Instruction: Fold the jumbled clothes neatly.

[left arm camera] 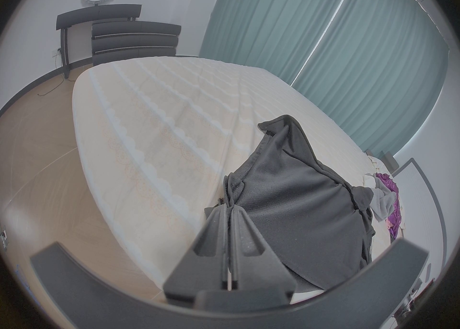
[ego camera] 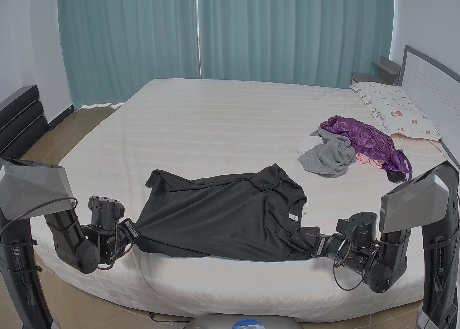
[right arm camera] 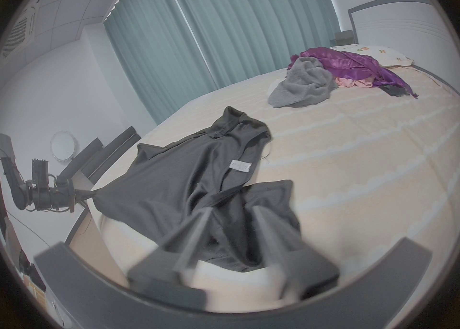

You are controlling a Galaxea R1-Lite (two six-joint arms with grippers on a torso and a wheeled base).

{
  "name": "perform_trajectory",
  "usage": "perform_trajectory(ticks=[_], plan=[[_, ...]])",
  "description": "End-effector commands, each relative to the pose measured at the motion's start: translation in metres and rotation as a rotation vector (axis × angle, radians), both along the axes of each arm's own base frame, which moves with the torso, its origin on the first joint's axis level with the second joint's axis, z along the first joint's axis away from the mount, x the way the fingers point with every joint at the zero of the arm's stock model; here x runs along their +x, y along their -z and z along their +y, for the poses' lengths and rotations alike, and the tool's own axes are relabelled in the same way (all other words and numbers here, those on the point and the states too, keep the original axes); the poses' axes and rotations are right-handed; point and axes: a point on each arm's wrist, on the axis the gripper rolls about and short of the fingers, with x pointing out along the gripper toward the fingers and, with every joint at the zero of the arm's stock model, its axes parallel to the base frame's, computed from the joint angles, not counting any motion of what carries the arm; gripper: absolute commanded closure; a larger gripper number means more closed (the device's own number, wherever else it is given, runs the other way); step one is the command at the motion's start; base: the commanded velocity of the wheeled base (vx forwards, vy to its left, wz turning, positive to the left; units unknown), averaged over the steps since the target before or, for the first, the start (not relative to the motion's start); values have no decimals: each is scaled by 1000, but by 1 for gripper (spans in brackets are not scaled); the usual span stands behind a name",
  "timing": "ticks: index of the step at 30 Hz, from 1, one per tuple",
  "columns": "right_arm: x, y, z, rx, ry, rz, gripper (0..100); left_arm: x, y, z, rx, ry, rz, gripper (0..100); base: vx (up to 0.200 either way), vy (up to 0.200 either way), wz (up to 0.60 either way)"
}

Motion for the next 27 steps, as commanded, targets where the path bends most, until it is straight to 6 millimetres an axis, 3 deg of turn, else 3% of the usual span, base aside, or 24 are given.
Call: perform_trajectory(ticks=[1, 10, 11, 17, 21, 27], plan=[[-1, 3, 12, 5, -38, -10, 0, 0, 0, 0, 0, 0, 0, 100, 0, 0, 0], [2, 11, 22, 9, -112, 43, 0, 0, 1, 0, 1, 1, 2, 100, 0, 0, 0], [2, 12, 21, 2, -116, 51, 100, 0, 1, 0, 1, 1, 2, 100, 0, 0, 0], [6, 19, 18, -25, -102, 50, 100, 0, 0, 0, 0, 1, -1, 100, 0, 0, 0], [3, 3, 16, -10, -90, 6, 100, 0, 0, 0, 1, 0, -1, 100, 0, 0, 0], [-12, -16, -4, 9, -58, 7, 100, -1, 0, 0, 6, 2, 4, 100, 0, 0, 0]])
